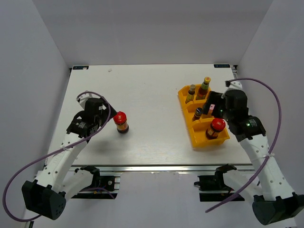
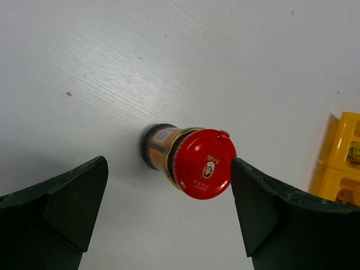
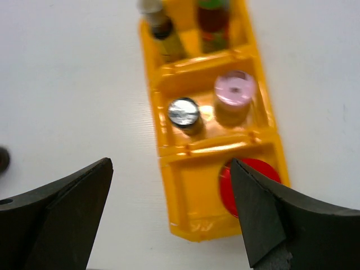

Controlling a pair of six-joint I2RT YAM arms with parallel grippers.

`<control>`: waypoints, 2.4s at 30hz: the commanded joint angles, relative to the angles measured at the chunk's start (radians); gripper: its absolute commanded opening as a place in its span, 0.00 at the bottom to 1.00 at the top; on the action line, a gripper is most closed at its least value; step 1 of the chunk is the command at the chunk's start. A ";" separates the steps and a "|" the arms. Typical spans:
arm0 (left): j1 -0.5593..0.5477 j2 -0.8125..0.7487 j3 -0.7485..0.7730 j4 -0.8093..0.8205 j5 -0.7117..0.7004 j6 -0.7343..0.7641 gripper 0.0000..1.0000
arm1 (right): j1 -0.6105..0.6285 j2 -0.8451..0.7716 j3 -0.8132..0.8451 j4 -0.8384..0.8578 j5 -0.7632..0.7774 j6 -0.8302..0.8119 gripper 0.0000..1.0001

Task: Organize the condiment bottles

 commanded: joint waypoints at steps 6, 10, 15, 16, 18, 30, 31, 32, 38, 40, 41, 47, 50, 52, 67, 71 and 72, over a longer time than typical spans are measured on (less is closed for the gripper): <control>-0.003 -0.078 0.069 -0.154 -0.134 -0.061 0.98 | 0.585 0.368 0.152 0.216 -0.047 -0.194 0.89; -0.003 -0.123 0.071 -0.212 -0.182 -0.097 0.98 | 0.724 0.610 0.315 0.299 -0.044 -0.248 0.89; -0.003 -0.168 0.088 -0.267 -0.218 -0.113 0.98 | 0.830 0.943 0.638 0.252 -0.069 -0.289 0.89; -0.003 -0.177 0.092 -0.274 -0.222 -0.114 0.98 | 0.838 0.982 0.682 0.220 -0.078 -0.294 0.89; -0.003 -0.186 0.100 -0.287 -0.232 -0.120 0.98 | 0.850 1.090 0.798 0.192 -0.064 -0.280 0.89; -0.003 -0.198 0.104 -0.297 -0.242 -0.113 0.98 | 0.856 1.293 0.992 0.166 -0.031 -0.214 0.89; -0.003 -0.198 0.104 -0.295 -0.242 -0.113 0.98 | 0.856 1.297 0.994 0.172 -0.027 -0.211 0.89; -0.003 -0.198 0.103 -0.291 -0.239 -0.113 0.98 | 0.856 1.296 0.989 0.181 -0.032 -0.208 0.89; -0.003 -0.198 0.098 -0.283 -0.231 -0.108 0.98 | 0.859 1.311 0.976 0.256 -0.052 -0.202 0.89; -0.005 -0.200 0.095 -0.283 -0.229 -0.108 0.98 | 0.859 1.313 0.969 0.263 -0.047 -0.189 0.85; -0.005 -0.200 0.095 -0.281 -0.231 -0.108 0.98 | 0.859 1.311 0.965 0.266 -0.047 -0.188 0.82; -0.003 -0.209 0.089 -0.280 -0.235 -0.108 0.98 | 0.862 1.248 0.887 0.278 -0.017 -0.160 0.52; -0.003 -0.214 0.083 -0.271 -0.229 -0.108 0.98 | 0.865 1.138 0.795 0.316 0.003 -0.151 0.33; -0.003 -0.212 0.077 -0.254 -0.225 -0.107 0.98 | 0.865 1.068 0.723 0.371 0.011 -0.153 0.23; -0.003 -0.099 0.011 -0.051 -0.085 -0.051 0.98 | 0.606 0.169 0.013 0.209 0.147 0.053 0.20; -0.003 -0.065 0.015 -0.016 -0.070 -0.036 0.98 | 0.488 0.012 -0.051 0.109 0.200 0.099 0.19; -0.003 -0.056 0.017 -0.010 -0.067 -0.033 0.98 | 0.456 -0.002 -0.060 0.088 0.215 0.105 0.19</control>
